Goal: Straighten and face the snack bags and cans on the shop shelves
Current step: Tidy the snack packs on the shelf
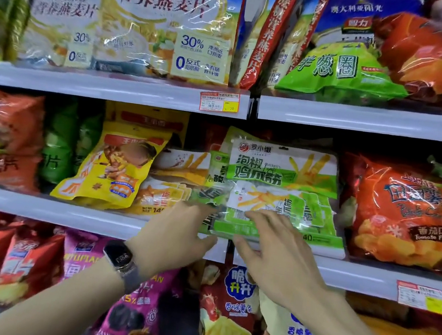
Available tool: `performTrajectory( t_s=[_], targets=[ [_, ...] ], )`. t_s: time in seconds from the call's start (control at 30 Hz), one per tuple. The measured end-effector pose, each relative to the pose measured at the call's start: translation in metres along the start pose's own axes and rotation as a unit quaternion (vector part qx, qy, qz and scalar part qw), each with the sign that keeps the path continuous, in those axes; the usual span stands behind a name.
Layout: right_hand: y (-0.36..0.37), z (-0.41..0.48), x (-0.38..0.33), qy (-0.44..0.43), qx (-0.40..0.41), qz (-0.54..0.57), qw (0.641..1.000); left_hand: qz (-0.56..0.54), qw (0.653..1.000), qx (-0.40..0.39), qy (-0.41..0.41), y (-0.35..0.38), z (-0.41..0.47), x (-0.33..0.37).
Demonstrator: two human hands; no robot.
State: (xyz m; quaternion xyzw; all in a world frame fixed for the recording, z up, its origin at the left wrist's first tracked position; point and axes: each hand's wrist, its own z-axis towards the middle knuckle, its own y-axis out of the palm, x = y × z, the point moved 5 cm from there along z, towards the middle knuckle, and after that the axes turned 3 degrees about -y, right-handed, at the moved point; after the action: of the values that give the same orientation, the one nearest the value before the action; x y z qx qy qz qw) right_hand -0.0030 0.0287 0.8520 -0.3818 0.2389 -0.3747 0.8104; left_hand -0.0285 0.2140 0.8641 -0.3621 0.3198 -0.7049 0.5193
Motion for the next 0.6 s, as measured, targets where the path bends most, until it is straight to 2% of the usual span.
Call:
performTrajectory(
  t_s=[0.13, 0.33, 0.6],
  targets=[
    [0.011, 0.015, -0.046, -0.032, -0.022, 0.013, 0.999, 0.045, 0.998, -0.016, -0.052, -0.018, -0.024, -0.029],
    [0.035, 0.046, -0.12, -0.082, -0.067, -0.043, 0.993, 0.132, 0.977, 0.007, -0.167, -0.057, -0.07, -0.1],
    [0.07, 0.086, -0.23, -0.145, -0.015, 0.027, 0.989, 0.158, 0.938, 0.016, -0.307, -0.114, -0.126, -0.229]
  ],
)
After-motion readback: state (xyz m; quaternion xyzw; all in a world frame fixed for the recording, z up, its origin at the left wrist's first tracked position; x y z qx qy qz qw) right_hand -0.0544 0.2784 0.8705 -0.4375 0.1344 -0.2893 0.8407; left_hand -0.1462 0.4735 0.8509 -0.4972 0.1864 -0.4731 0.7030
